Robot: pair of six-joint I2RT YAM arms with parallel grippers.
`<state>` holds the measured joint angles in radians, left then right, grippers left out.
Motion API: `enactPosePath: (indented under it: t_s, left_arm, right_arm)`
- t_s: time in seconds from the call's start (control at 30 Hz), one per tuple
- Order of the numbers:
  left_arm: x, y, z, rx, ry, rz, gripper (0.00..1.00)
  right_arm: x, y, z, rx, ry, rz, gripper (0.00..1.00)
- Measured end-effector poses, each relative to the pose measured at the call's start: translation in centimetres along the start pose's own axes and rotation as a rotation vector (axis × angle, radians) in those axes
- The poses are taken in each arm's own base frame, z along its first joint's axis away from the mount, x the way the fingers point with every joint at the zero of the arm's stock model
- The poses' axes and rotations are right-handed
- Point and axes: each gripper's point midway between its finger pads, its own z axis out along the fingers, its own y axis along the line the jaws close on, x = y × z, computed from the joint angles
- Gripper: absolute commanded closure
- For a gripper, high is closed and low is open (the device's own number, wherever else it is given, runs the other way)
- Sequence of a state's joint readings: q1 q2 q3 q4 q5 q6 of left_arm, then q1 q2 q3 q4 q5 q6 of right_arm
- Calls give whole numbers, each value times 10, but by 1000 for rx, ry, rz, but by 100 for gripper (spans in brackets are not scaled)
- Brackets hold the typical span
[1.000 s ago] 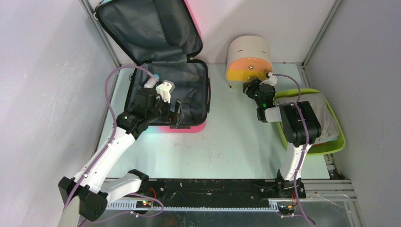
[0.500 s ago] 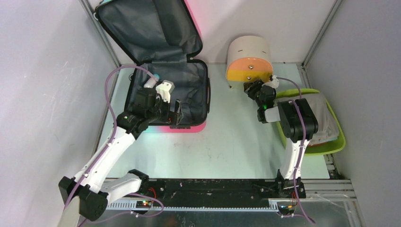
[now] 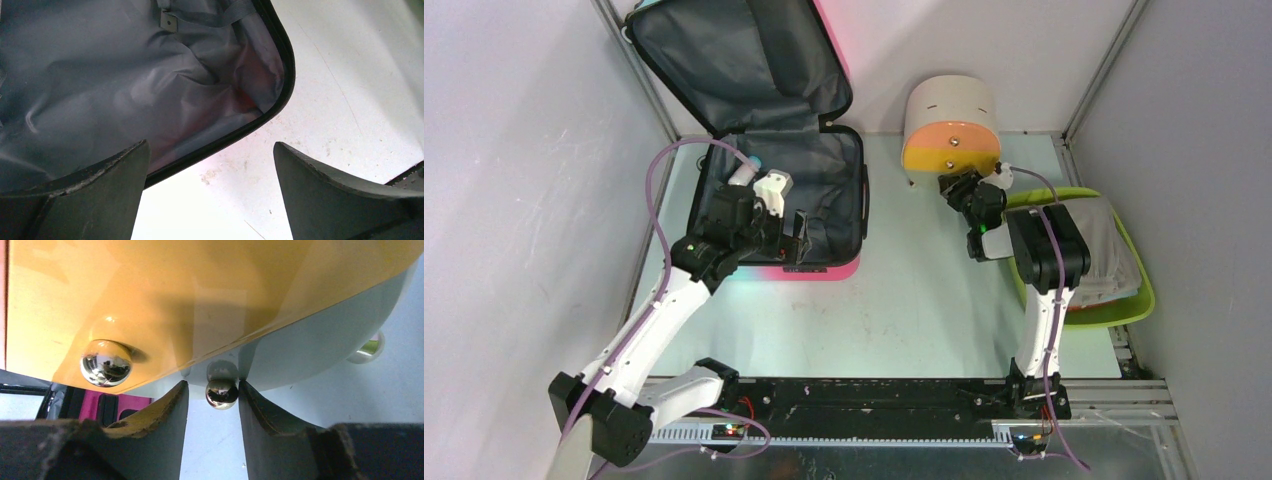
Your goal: Open, take out, and arrange the luggage
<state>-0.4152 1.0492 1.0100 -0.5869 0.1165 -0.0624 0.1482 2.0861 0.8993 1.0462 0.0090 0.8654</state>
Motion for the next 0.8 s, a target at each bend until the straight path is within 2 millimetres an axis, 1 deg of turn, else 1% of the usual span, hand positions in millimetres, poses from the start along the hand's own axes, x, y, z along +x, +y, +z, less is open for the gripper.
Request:
enactPosePath:
  t_s: [0.2,0.23,0.3,0.4,0.67,0.8]
  left_arm:
    - [0,1,1,-3,2,-3,0]
    - [0,1,1,-2,3,-3,0]
    - [0,2,1,-3,2,-3,0]
    - [1,2,1,-3,3,-4,0]
    - [0,3,1,-7,2,-8,0]
    - [-1,5,0,-4,-2,-16,0]
  right_arm:
    - [3,-2,2,5,15,0,70]
    - [4,-3,2,7,18,1,75]
    - [4,-4,2,10,23,5,80]
    - [5,-3,2,10,27,10,82]
    - [9,0,0,15,56,-11,82]
    - [16,3,-13,21,80,-23,83]
